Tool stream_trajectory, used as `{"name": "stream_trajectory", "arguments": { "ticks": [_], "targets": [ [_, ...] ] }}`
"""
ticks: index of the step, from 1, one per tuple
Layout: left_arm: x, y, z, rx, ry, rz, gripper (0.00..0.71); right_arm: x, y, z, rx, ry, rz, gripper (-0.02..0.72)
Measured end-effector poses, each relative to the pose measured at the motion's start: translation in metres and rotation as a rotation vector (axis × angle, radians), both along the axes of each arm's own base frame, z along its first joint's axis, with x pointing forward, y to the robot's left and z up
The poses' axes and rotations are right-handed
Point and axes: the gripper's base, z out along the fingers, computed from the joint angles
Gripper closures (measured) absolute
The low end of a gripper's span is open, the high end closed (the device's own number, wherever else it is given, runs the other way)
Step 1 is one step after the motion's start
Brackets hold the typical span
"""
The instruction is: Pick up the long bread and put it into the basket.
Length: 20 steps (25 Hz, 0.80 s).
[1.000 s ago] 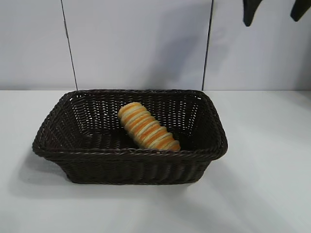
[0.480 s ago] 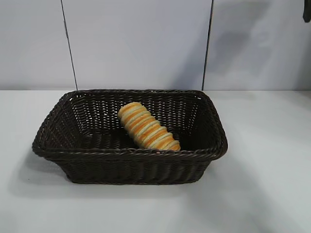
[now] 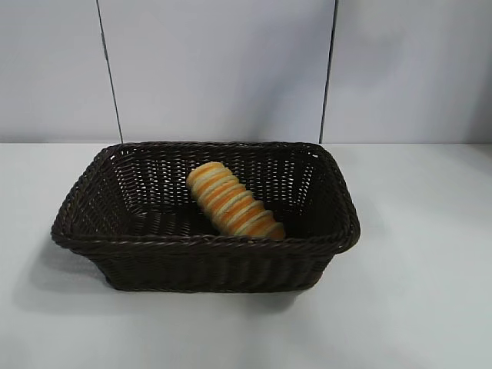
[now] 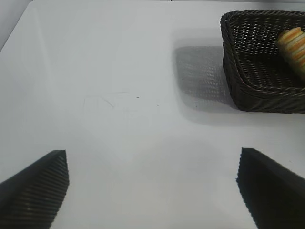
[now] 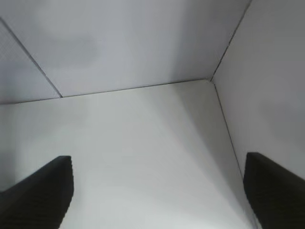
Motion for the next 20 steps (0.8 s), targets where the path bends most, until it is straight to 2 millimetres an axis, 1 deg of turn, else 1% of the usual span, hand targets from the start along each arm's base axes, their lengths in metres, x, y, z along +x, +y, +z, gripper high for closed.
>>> {"name": "stream_trajectory", "arguments": {
  "ticks": [1, 3, 7, 8, 9, 10, 12, 14, 16, 17, 20],
  "targets": [
    [0.000, 0.000, 0.000, 0.000, 0.000, 0.000, 0.016, -0.013, 0.001, -0.005, -0.004, -0.004, -0.003, 0.008],
    [0.000, 0.000, 0.000, 0.000, 0.000, 0.000, 0.016, -0.049, 0.005, -0.014, -0.014, -0.043, -0.011, 0.008],
    [0.000, 0.000, 0.000, 0.000, 0.000, 0.000, 0.016, -0.104, 0.011, -0.035, -0.031, -0.154, -0.014, 0.008],
    [0.000, 0.000, 0.000, 0.000, 0.000, 0.000, 0.016, -0.114, 0.012, -0.042, -0.036, -0.181, -0.012, 0.008],
    [0.000, 0.000, 0.000, 0.000, 0.000, 0.000, 0.016, -0.130, 0.014, -0.047, -0.044, -0.231, -0.010, 0.008],
    [0.000, 0.000, 0.000, 0.000, 0.000, 0.000, 0.016, -0.140, 0.015, -0.056, -0.045, -0.251, -0.007, 0.008],
    [0.000, 0.000, 0.000, 0.000, 0.000, 0.000, 0.016, -0.154, 0.018, -0.069, -0.040, -0.286, 0.002, 0.008],
    [0.000, 0.000, 0.000, 0.000, 0.000, 0.000, 0.016, -0.165, 0.021, -0.087, -0.023, -0.299, 0.020, 0.008],
    [0.000, 0.000, 0.000, 0.000, 0.000, 0.000, 0.016, -0.171, 0.022, -0.105, -0.008, -0.297, 0.042, 0.008],
    [0.000, 0.000, 0.000, 0.000, 0.000, 0.000, 0.016, -0.170, 0.023, -0.117, -0.004, -0.281, 0.044, 0.008],
    [0.000, 0.000, 0.000, 0.000, 0.000, 0.000, 0.016, -0.171, 0.024, -0.143, 0.011, -0.254, 0.053, 0.008]
  ]
}}
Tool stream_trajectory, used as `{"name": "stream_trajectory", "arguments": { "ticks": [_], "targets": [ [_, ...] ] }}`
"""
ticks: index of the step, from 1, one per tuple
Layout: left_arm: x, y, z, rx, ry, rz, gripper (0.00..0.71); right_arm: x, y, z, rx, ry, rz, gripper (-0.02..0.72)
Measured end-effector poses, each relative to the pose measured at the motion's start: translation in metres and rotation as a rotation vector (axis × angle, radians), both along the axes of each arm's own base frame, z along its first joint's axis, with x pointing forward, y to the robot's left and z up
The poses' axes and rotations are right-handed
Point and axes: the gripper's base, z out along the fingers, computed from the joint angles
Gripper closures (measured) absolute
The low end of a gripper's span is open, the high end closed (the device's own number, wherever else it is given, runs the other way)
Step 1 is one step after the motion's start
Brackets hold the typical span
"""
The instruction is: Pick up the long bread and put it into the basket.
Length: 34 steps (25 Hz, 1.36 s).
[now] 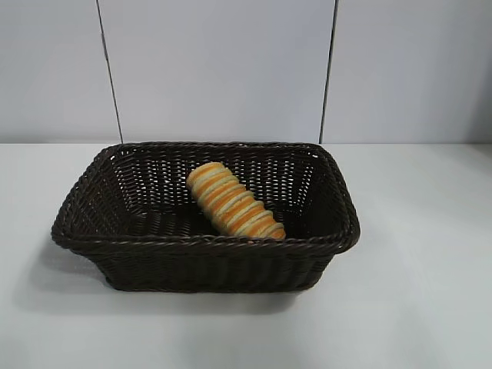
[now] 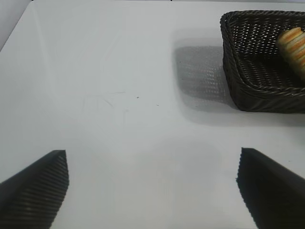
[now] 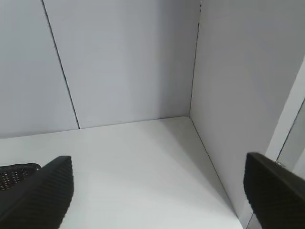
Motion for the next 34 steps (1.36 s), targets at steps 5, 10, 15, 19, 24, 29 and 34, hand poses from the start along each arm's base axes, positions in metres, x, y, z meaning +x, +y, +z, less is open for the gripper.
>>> {"name": "stream_trajectory", "arguments": {
  "ticks": [5, 10, 15, 19, 24, 29, 34],
  "targets": [
    [0.000, 0.000, 0.000, 0.000, 0.000, 0.000, 0.016, 0.007, 0.000, -0.043, 0.014, 0.073, 0.007, 0.008],
    [0.000, 0.000, 0.000, 0.000, 0.000, 0.000, 0.016, 0.015, 0.000, -0.073, 0.028, 0.133, 0.014, 0.008],
    [0.000, 0.000, 0.000, 0.000, 0.000, 0.000, 0.016, 0.026, 0.000, -0.092, 0.043, 0.203, 0.021, 0.008],
    [0.000, 0.000, 0.000, 0.000, 0.000, 0.000, 0.016, 0.034, 0.000, -0.109, 0.056, 0.267, 0.026, 0.008],
    [0.000, 0.000, 0.000, 0.000, 0.000, 0.000, 0.016, 0.040, 0.000, -0.115, 0.057, 0.253, 0.032, 0.008],
    [0.000, 0.000, 0.000, 0.000, 0.000, 0.000, 0.016, 0.041, 0.000, -0.116, 0.058, 0.250, 0.033, 0.008],
    [0.000, 0.000, 0.000, 0.000, 0.000, 0.000, 0.016, 0.042, 0.000, -0.115, 0.056, 0.243, 0.033, 0.008]
  ]
}}
